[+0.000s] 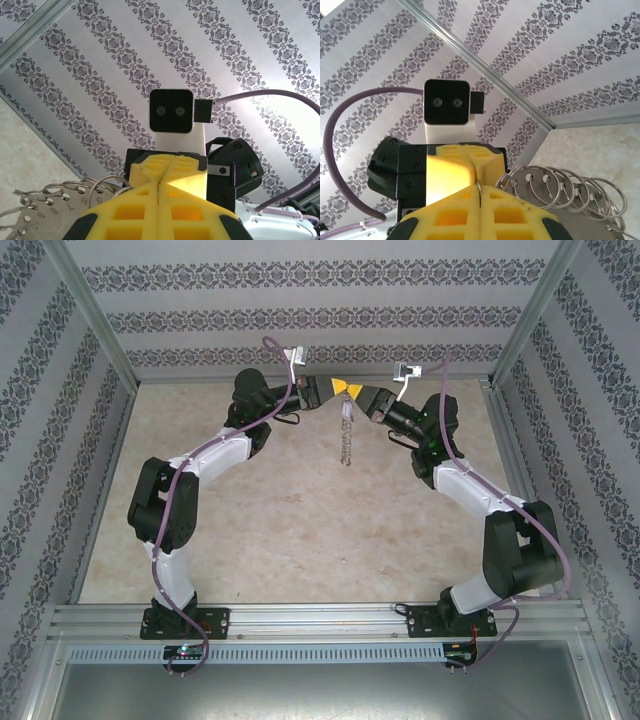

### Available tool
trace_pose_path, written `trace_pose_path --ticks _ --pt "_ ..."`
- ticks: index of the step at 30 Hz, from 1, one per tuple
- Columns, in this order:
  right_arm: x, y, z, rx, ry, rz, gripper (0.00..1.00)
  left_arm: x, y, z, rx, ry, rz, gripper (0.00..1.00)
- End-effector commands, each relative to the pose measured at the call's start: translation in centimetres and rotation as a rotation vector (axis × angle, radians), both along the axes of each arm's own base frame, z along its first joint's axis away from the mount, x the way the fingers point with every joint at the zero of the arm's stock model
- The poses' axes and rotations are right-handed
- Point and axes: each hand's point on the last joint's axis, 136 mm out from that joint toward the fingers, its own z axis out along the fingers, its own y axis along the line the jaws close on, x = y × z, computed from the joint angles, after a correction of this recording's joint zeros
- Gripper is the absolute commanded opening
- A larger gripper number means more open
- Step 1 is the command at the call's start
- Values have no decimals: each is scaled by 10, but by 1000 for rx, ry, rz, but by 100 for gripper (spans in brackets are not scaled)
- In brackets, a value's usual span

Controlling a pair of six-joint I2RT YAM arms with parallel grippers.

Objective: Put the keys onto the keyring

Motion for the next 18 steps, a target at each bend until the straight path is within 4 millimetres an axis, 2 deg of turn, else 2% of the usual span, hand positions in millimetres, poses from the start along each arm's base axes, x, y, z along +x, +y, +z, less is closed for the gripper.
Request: trace_pose_path --ticks 1,5,8,15,18 --pt "-6 2 19 -4 -74 40 0 -7 -5 8 -8 -61 -20 0" --pt "-6 -9 16 -42 -65 58 0 1 12 0 74 -74 39 31" --pt "-14 -6 13 -88 -61 153 0 2 25 -8 166 -91 71 43" --pt "-29 7 -7 -164 5 368 0 -13 22 -19 275 -104 -54 46" --pt "-30 8 -14 -174 22 393 0 -17 21 -21 279 -105 -76 40"
